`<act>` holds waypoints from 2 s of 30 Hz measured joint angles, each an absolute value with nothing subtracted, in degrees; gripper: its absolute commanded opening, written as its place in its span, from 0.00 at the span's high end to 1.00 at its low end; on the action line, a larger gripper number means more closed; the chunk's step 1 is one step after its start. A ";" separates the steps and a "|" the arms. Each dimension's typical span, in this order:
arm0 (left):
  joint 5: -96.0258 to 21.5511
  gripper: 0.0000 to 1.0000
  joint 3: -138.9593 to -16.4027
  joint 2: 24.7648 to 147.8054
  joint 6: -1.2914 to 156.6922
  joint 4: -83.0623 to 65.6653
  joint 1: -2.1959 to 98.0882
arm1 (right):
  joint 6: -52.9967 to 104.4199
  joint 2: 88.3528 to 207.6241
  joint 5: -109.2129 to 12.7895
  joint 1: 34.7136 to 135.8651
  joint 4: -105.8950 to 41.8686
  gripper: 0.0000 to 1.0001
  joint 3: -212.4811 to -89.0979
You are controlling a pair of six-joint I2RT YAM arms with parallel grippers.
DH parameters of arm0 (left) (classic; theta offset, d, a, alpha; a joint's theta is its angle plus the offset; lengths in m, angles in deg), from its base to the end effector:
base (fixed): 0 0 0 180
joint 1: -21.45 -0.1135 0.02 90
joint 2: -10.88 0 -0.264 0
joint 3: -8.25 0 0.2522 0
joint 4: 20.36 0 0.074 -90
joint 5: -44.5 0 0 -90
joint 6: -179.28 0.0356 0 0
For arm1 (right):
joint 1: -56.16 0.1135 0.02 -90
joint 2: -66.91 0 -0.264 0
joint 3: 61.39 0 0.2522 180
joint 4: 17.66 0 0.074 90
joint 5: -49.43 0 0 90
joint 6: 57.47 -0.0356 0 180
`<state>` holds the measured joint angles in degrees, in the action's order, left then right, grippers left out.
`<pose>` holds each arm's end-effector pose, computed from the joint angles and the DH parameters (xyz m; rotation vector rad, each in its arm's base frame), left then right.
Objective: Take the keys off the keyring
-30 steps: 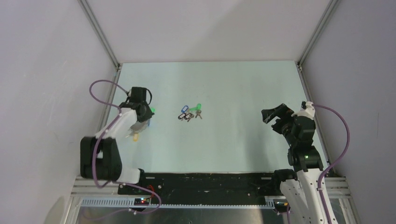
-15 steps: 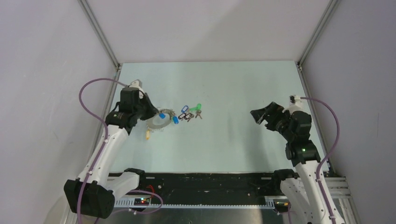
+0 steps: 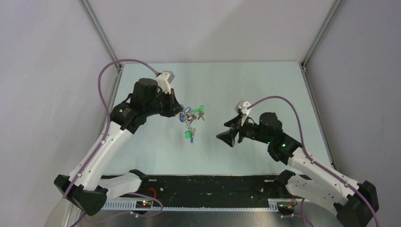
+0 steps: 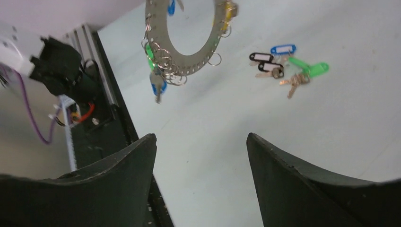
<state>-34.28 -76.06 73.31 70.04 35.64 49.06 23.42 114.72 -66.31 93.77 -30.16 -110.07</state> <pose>0.1935 -0.1090 0.3804 0.2787 2.2165 -0.6714 0.1480 0.1335 0.2916 -0.7807 1.6896 0.9752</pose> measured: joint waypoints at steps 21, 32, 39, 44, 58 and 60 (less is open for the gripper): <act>-47.39 1.00 -87.18 80.18 70.69 37.70 59.86 | 44.25 129.47 -37.94 113.48 -8.87 0.17 -117.70; -49.75 1.00 -89.91 80.59 70.65 37.72 61.63 | 45.28 135.90 -38.02 113.81 -8.87 0.30 -122.97; -48.07 0.99 -92.34 80.59 70.28 37.79 61.98 | 47.55 139.46 -36.41 113.85 -9.83 1.00 -124.63; -48.13 0.22 -92.34 80.05 69.97 37.90 62.05 | 50.11 139.53 -34.42 113.70 -11.34 1.00 -125.31; -60.68 0.05 -72.03 53.53 70.14 28.08 57.57 | 65.58 126.70 -44.60 107.54 -16.57 1.00 -123.75; -60.81 0.08 -67.53 53.03 70.78 25.28 57.41 | 67.07 123.94 -47.84 106.18 -16.68 1.00 -123.75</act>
<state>-60.81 -67.53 53.03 70.78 25.28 57.41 67.07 123.94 -47.84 106.18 -16.68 -123.75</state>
